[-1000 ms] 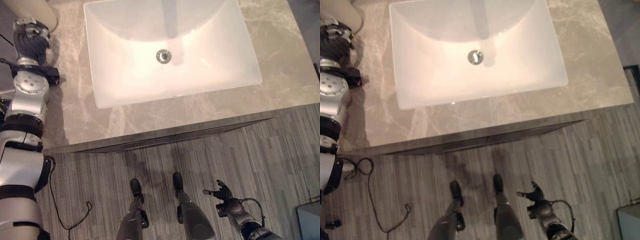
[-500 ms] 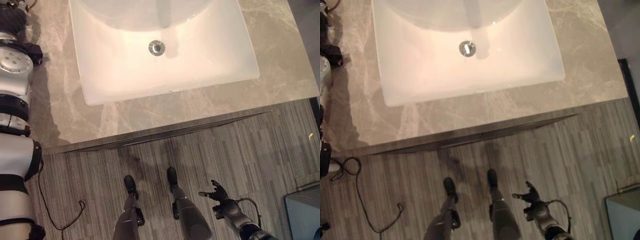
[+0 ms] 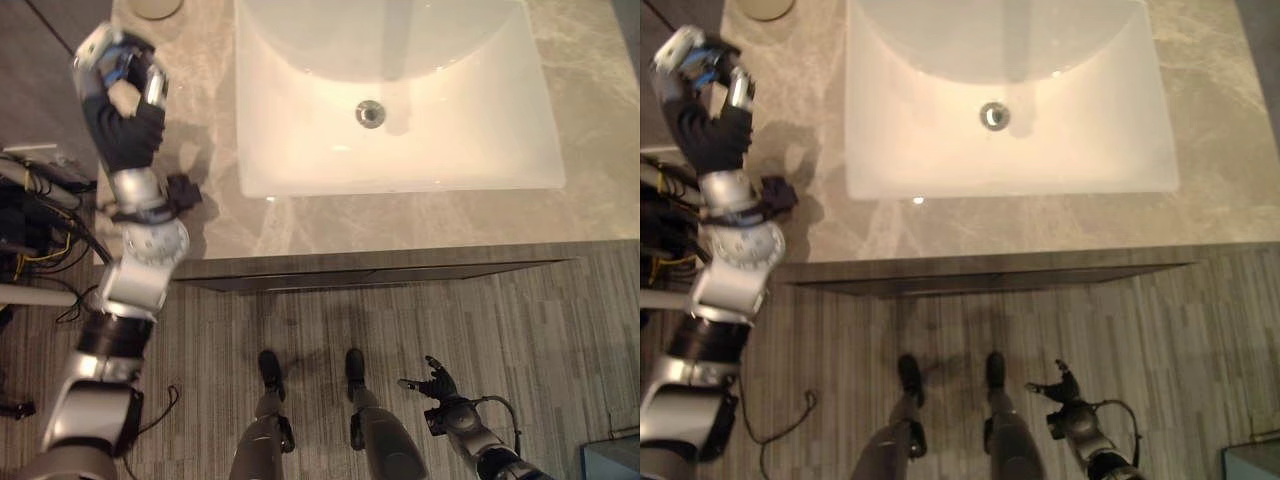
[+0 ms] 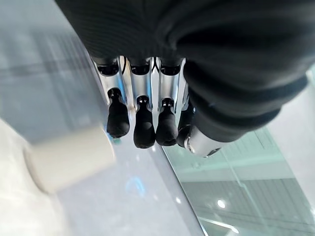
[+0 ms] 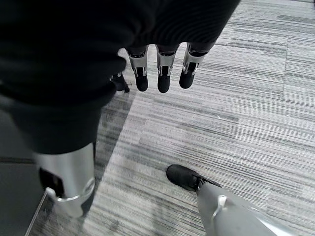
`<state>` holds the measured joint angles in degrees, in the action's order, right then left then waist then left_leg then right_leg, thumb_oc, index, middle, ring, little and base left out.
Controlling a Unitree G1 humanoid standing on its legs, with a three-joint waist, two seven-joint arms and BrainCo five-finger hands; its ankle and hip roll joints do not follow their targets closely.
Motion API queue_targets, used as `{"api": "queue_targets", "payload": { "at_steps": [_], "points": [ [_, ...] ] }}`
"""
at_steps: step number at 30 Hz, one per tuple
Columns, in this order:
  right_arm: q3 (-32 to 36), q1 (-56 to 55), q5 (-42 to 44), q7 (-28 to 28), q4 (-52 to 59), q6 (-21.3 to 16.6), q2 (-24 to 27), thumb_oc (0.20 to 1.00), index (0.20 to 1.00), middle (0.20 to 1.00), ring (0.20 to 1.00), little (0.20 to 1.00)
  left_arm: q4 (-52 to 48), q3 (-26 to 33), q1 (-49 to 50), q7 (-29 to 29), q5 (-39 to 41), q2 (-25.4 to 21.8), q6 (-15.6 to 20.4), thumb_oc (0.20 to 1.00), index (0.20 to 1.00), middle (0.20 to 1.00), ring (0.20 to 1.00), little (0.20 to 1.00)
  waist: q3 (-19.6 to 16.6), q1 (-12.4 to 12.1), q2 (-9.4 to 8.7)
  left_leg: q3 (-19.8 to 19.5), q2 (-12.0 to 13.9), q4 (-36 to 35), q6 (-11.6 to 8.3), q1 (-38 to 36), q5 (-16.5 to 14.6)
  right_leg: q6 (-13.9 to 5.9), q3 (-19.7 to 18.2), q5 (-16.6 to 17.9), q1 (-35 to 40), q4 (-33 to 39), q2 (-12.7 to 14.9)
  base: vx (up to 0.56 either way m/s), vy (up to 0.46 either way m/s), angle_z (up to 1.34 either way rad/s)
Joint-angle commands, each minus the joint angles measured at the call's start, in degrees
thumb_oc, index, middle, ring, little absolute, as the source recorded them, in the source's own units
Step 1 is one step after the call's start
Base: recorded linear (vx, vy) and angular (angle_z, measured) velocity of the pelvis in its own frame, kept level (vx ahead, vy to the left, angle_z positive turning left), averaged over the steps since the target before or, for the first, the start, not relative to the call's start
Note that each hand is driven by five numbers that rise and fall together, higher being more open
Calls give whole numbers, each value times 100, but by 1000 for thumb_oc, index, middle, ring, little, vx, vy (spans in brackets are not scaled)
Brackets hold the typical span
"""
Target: Put brush and paste in cup on sink, flatten towel.
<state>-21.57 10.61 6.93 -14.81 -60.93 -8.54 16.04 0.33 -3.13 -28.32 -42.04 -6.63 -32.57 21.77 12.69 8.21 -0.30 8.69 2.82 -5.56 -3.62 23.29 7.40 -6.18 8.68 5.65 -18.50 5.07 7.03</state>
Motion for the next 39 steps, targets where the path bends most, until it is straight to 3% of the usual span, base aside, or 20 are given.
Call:
{"api": "queue_targets", "payload": {
  "at_steps": [1, 7, 8, 10, 12, 13, 17, 20, 22, 23, 25, 29, 32, 33, 34, 37, 39],
  "points": [
    [216, 185, -102, -131, -75, -34, -43, 1000, 1000, 1000, 1000, 1000, -133, 571, 114, -161, -235, 16, 526, 200, 200, 200, 200, 200, 290, -173, -148, 482, 177, 56, -253, -737, -419, -484, 34, 543, -88, -7, 569, -14, 159, 6],
    [398, -2, -211, -100, -87, -47, -83, 1000, 1000, 1000, 1000, 1000, -554, 906, 1366, 264, 61, 247, 845, 200, 200, 200, 200, 200, 304, -423, -275, 306, -87, 203, -76, -814, -581, -493, -31, 572, 104, -7, 688, -1, 101, 8],
    [504, -55, -250, -109, -140, -33, -86, 1000, 1000, 1000, 1000, 1000, -589, 922, 1655, 423, 358, 439, 979, 200, 200, 200, 200, 200, 319, -496, -325, 163, -206, 508, 8, -807, -807, -531, -27, 693, 311, -7, 769, 1, 113, 15],
    [612, -162, -329, -119, -297, 16, -103, 1000, 1000, 1000, 1000, 1000, -743, 711, 1983, 807, 762, 709, 1043, 200, 200, 200, 200, 200, 271, -550, -310, 81, -323, 615, 105, -874, -927, -557, 77, 789, 516, -19, 878, 40, 158, 22],
    [645, -163, -374, -122, -365, 47, -118, 1000, 1000, 1000, 1000, 1000, -820, 650, 2225, 1012, 811, 691, 1039, 200, 200, 200, 200, 200, 239, -564, -307, 44, -391, 595, 164, -950, -939, -555, 69, 887, 592, -55, 911, 36, 123, 29],
    [740, -182, -394, -150, -497, 87, -130, 1000, 1000, 1000, 1000, 1000, -1118, 478, 2561, 1382, 989, 676, 1036, 200, 200, 200, 200, 200, 193, -624, -267, -9, -491, 634, 239, -1064, -986, -578, 80, 964, 702, -227, 980, 38, 169, 28],
    [909, -145, -326, -199, -469, 91, -102, 1000, 1000, 1000, 1000, 1000, -1441, 316, 3066, 1885, 1297, 485, 993, 200, 200, 200, 200, 200, 162, -740, -154, -58, -630, 687, 419, -1436, -1138, -550, 90, 903, 761, -822, 1040, 35, 196, 11],
    [949, -133, -291, -228, -342, 67, -98, 1000, 1000, 1000, 1000, 1000, -1565, 459, 3229, 1864, 1209, 326, 985, 200, 200, 200, 200, 200, 188, -791, -78, -43, -624, 687, 490, -1661, -1199, -493, 95, 690, 765, -1308, 966, 32, 194, -2],
    [1050, -240, -163, -204, -294, 1, -100, 1000, 1000, 1000, 1000, 1000, -1532, 544, 3216, 1824, 1173, 247, 975, 200, 200, 200, 200, 200, 163, -671, 35, -189, -616, 715, 545, -1922, -1268, -367, -338, 241, 604, -2015, 381, 117, 157, -8],
    [1083, -342, -56, -196, -268, -54, -128, 1000, 1000, 1000, 1000, 1000, -1443, 786, 3184, 1658, 1115, 330, 959, 200, 200, 200, 200, 200, 89, -620, 45, -194, -627, 647, 544, -2162, -1289, -268, -297, 126, 370, -2090, 75, 185, 98, 7],
    [1049, -443, 5, -144, -249, -88, -133, 1000, 1000, 1000, 1000, 1000, -1356, 908, 3077, 1582, 1170, 395, 964, 200, 200, 200, 200, 200, 43, -549, 56, -319, -623, 638, 506, -2333, -1238, -186, -291, 98, 134, -1863, -141, 202, 6, 29],
    [1004, -663, -109, -78, -372, -43, -124, 1000, 1000, 1000, 1000, 1000, -1162, 971, 2795, 1574, 1295, 551, 933, 200, 200, 200, 200, 200, -68, -404, -11, -524, -624, 526, 398, -2888, -1401, -279, 22, 448, -106, -1146, -98, 251, -90, 54],
    [1039, -732, -130, -78, -387, -30, -106, 1000, 1000, 1000, 1000, 1000, -1118, 907, 2723, 1569, 1313, 605, 917, 200, 200, 200, 200, 200, -78, -339, 10, -624, -565, 548, 359, -3058, -1442, -297, 170, 457, -63, -1124, -85, 144, -83, 41],
    [1130, -855, -123, -64, -585, 9, -105, 1000, 1000, 1000, 1000, 1000, -1103, 788, 2657, 1694, 1360, 690, 890, 200, 200, 200, 200, 200, -195, -366, -46, -642, -460, 815, 233, -3188, -1468, -200, 361, 276, 289, -1114, -97, 318, -283, 55],
    [1159, -962, -143, -27, -739, 24, -60, 1000, 1000, 1000, 1000, 1000, -1154, 748, 2740, 1828, 1435, 729, 908, 200, 200, 200, 200, 200, -399, -403, -83, -686, -353, 989, 81, -3237, -1309, -60, 370, 216, 640, -923, -305, 418, -376, 60],
    [1167, -1027, -263, -46, -820, 55, 81, 1000, 1000, 1000, 1000, 1000, -1170, 724, 2826, 2006, 1528, 772, 830, 200, 200, 200, 200, 200, -509, -475, -119, -662, -210, 1891, -219, -2977, -849, 103, 426, 108, 1160, -451, -513, 243, -270, 42],
    [1196, -1027, -243, -56, -831, 44, 108, 1000, 1000, 1000, 1000, 1000, -1191, 718, 2799, 2029, 1514, 752, 809, 200, 200, 200, 200, 200, -511, -481, -136, -641, -128, 2178, -293, -2837, -778, 166, 458, 77, 1264, -347, -570, 112, -187, 12]
  ]
}}
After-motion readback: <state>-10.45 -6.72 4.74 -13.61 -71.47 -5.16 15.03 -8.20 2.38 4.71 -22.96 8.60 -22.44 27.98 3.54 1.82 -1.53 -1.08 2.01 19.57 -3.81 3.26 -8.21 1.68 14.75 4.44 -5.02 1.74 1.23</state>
